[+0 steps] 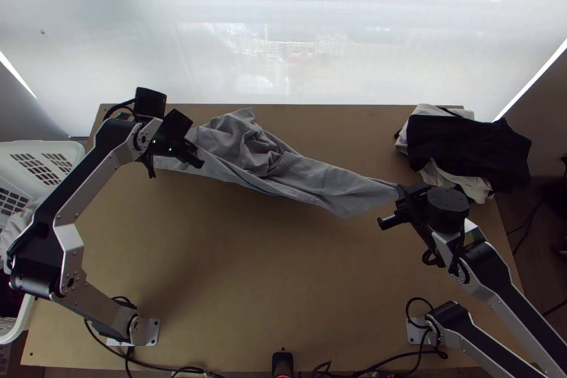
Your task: Fold the t-shirt
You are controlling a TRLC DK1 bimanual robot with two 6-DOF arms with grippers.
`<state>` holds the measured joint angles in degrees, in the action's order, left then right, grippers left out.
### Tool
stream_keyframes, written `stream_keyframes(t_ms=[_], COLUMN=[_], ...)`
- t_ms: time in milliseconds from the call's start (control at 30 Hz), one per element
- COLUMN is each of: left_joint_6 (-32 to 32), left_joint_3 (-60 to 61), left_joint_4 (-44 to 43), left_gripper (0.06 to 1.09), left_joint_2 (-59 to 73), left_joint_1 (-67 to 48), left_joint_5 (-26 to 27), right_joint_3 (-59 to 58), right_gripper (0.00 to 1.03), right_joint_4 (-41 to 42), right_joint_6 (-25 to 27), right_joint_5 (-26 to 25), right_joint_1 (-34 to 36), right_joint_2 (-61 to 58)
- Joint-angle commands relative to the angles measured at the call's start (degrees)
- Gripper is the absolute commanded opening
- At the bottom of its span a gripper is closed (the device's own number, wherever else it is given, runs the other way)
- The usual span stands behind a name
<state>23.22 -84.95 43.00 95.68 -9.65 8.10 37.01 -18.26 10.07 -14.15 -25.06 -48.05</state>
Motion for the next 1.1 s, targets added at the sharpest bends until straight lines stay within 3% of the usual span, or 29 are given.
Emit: stream_keyframes(t_ms=[0, 233, 367, 467, 500, 800, 1067], left_joint_6=[-1.07, -2.92, -6.08, -7.49, -7.49, -8.37, -12.24], left_joint_3=[-10.41, -22.46, -30.45, -33.71, -33.71, -33.62, -33.88], left_joint_4=[-4.77, -7.5, -7.94, -7.32, -7.23, -3.45, 7.89], left_gripper=[0.1, 0.13, 0.41, 0.88, 0.99, 1.02, 1.02], left_joint_2=[11.11, 25.43, 32.47, 35.37, 35.63, 32.2, 29.48], left_joint_1=[-0.9, -1.16, -1.25, -1.69, -1.86, 1.12, 2.35], left_joint_5=[-1.15, -4.58, -8.98, -12.32, -12.76, -13.2, -6.78], right_joint_3=[-0.19, -0.8, -1.51, -1.59, -1.59, -2.39, -3.09], right_gripper=[0.03, 0.03, 0.03, 0.03, 0.03, 0.03, 0.03], right_joint_4=[-0.37, -0.72, -0.99, -1.25, -1.43, -1.34, -0.9], right_joint_6=[-0.05, -0.22, -1.01, -1.01, -1.01, -1.19, -1.36], right_joint_5=[-0.09, 0.0, 0.27, 0.35, 0.35, 0.53, 0.97], right_joint_1=[0.71, 1.5, 1.77, 2.21, 2.38, 2.65, 2.65], right_joint_2=[-0.02, -0.38, -0.55, -0.55, -0.55, -0.73, -0.64])
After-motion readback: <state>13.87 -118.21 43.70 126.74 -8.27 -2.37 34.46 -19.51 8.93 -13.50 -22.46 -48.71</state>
